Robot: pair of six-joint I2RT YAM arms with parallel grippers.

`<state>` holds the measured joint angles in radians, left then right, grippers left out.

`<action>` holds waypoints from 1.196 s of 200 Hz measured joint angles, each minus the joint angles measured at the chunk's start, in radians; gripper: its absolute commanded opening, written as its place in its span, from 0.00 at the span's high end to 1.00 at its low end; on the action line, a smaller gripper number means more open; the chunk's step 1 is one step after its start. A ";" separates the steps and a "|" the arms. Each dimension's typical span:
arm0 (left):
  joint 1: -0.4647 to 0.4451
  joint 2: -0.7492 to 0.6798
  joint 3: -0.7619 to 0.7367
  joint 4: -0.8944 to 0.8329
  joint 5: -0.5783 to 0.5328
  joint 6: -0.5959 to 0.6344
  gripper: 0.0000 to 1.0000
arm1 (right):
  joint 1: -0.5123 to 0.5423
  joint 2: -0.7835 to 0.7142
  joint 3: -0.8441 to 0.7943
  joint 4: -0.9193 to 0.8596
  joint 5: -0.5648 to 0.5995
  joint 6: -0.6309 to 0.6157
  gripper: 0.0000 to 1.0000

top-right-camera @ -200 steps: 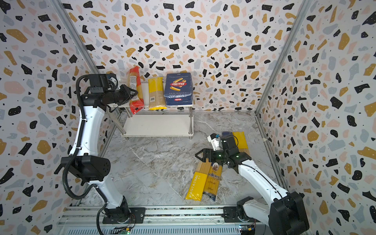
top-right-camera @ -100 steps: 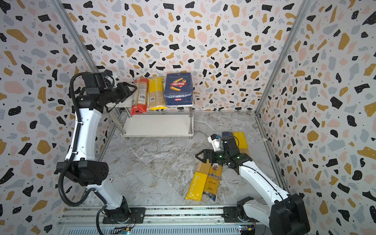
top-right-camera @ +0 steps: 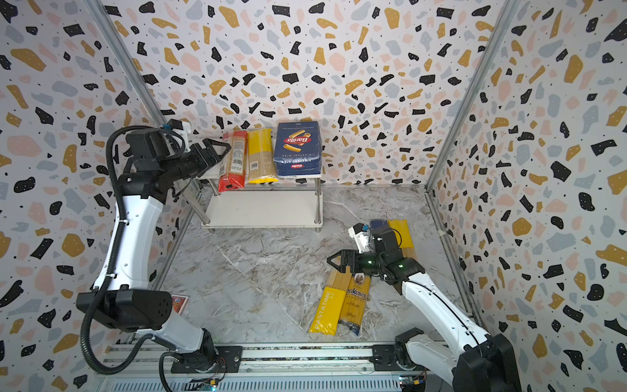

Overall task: Place and organize the pasta boxes and bags onto the shelf
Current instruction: 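Open the left gripper to release the red-and-clear bag on the shelf, then lower the left gripper to the yellow Pastatime bag while the right holds still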

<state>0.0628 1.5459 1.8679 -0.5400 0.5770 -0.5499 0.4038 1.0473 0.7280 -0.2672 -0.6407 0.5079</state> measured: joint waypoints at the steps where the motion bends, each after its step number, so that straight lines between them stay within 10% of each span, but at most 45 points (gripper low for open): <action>1: 0.000 -0.008 -0.011 0.004 0.001 0.000 0.00 | 0.000 -0.001 0.000 -0.001 0.001 0.000 0.01; 171: -0.023 -0.712 -0.795 0.152 0.062 -0.054 0.01 | -0.001 -0.341 -0.048 -0.264 0.182 0.027 0.01; 239: -0.243 -0.785 -0.991 0.161 -0.046 -0.074 0.01 | -0.001 -0.339 -0.053 -0.295 0.255 0.041 0.01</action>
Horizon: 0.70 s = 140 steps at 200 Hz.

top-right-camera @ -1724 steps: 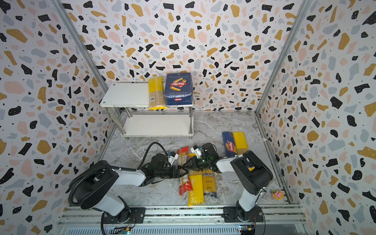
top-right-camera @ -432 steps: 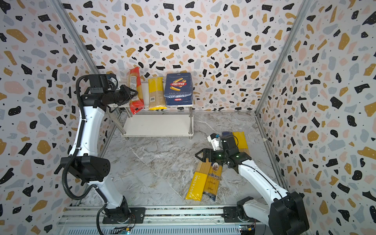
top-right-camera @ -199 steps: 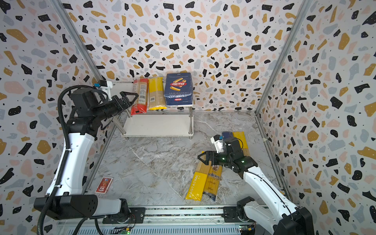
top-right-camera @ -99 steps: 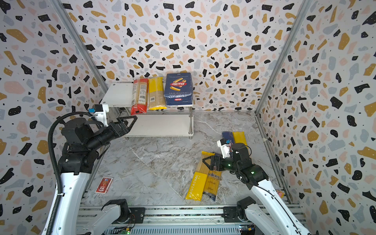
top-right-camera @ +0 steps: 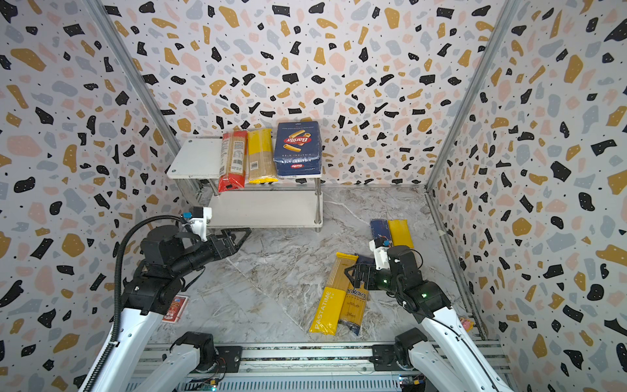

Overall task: Place and organize the pasta boxes and bags onto the shelf
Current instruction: 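Lower the left gripper to the yellow Pastatime bag while the right holds still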

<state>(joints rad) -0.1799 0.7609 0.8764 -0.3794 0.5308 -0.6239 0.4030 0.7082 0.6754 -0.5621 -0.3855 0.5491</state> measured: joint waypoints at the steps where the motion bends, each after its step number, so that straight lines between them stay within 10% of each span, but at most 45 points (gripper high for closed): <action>1: -0.008 0.002 -0.003 0.001 -0.006 0.000 0.01 | 0.000 0.001 0.000 0.000 0.001 0.000 0.01; 140: -0.653 0.414 -0.171 0.241 -0.407 -0.102 0.00 | -0.017 0.024 -0.053 0.024 0.067 0.007 0.01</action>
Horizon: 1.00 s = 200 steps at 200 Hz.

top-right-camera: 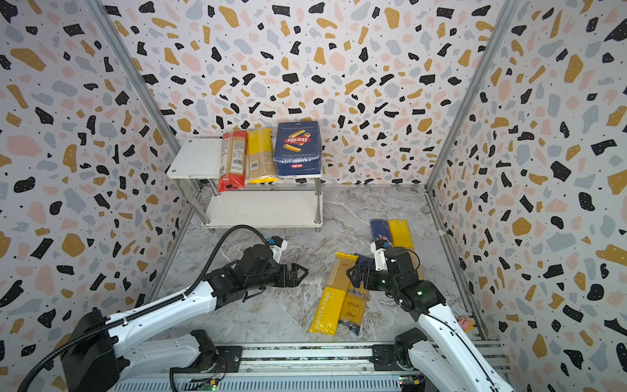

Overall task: Place and organize the pasta boxes and bags onto the shelf
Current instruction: 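Lower the left gripper to the yellow Pastatime bag while the right holds still, then close the left gripper on the yellow Pastatime bag's end and lift it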

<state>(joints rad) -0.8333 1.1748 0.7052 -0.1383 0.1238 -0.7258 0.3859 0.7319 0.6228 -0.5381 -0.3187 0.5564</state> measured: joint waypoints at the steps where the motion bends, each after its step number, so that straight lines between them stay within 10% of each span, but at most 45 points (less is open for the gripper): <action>1: -0.004 0.005 0.000 0.001 -0.002 0.000 0.00 | -0.002 0.000 0.000 0.000 0.002 0.000 0.01; 200: -0.324 0.528 0.315 -0.021 -0.212 -0.034 0.00 | -0.144 -0.053 -0.001 -0.015 0.032 -0.009 0.01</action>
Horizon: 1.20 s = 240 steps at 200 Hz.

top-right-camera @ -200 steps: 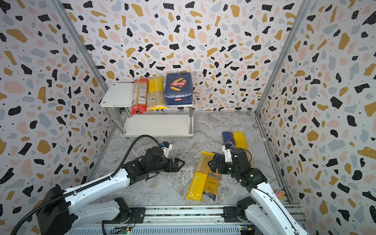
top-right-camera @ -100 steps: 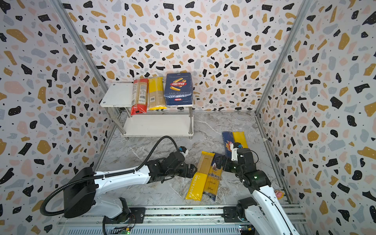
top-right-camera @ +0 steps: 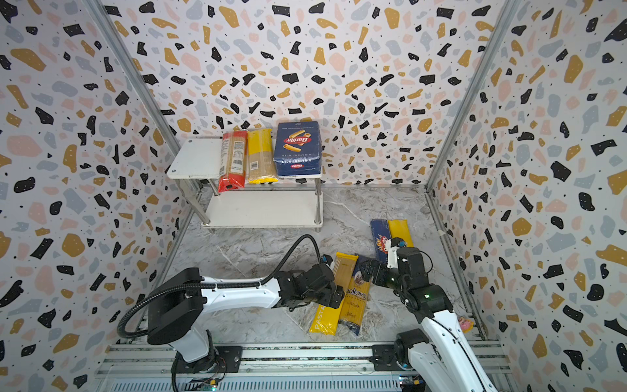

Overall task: Place and organize the pasta boxes and bags onto the shelf
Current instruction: 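Close the left gripper on the yellow Pastatime bag's end and lift it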

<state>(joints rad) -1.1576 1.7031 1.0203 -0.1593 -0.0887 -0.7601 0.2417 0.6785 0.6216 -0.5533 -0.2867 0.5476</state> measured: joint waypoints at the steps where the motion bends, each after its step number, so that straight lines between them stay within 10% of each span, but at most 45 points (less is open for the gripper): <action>1: -0.001 0.002 0.000 0.000 0.000 0.000 0.00 | 0.000 0.000 0.000 0.000 -0.001 0.000 0.01; 164: -0.046 0.175 0.109 -0.073 -0.064 0.008 0.00 | -0.080 -0.013 -0.006 0.007 -0.090 -0.040 0.01; 240: -0.055 0.264 0.210 -0.089 -0.079 0.029 0.43 | -0.115 -0.012 -0.015 0.008 -0.135 -0.060 0.01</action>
<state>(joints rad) -1.2121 1.9675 1.2304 -0.2478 -0.1673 -0.7307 0.1268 0.6662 0.6067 -0.5449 -0.4213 0.4881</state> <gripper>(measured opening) 0.647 0.990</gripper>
